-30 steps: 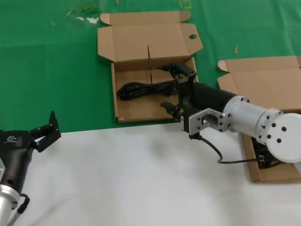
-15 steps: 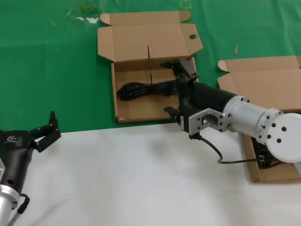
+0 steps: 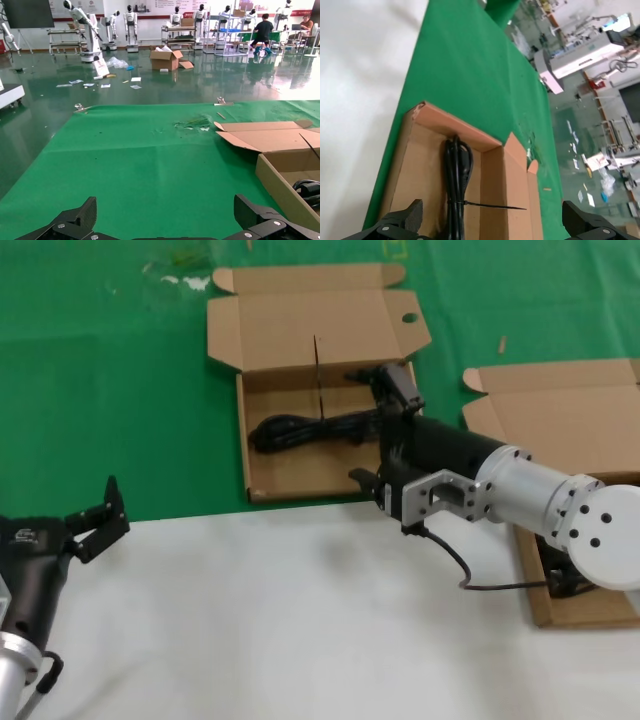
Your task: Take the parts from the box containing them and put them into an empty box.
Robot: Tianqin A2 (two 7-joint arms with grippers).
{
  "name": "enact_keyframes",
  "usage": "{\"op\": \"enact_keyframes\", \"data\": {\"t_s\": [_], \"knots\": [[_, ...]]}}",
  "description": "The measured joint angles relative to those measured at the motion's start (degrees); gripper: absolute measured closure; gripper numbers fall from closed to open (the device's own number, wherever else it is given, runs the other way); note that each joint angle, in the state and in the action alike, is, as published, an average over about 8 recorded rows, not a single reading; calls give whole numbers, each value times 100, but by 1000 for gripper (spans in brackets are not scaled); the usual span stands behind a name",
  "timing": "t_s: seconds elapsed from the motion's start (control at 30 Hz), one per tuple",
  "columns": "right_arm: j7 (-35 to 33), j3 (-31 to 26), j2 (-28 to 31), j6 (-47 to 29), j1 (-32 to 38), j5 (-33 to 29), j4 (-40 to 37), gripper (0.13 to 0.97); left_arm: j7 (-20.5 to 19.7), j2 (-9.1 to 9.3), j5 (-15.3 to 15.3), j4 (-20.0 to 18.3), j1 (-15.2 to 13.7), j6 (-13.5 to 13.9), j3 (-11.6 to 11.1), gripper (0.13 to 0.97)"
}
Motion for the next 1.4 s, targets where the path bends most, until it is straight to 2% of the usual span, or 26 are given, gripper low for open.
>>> {"op": "enact_keyframes", "data": {"t_s": [1.4], "knots": [[1499, 1233, -388, 1665, -1778, 1952, 731, 129, 3, 0, -1, 0, 0, 0, 0, 132]]}}
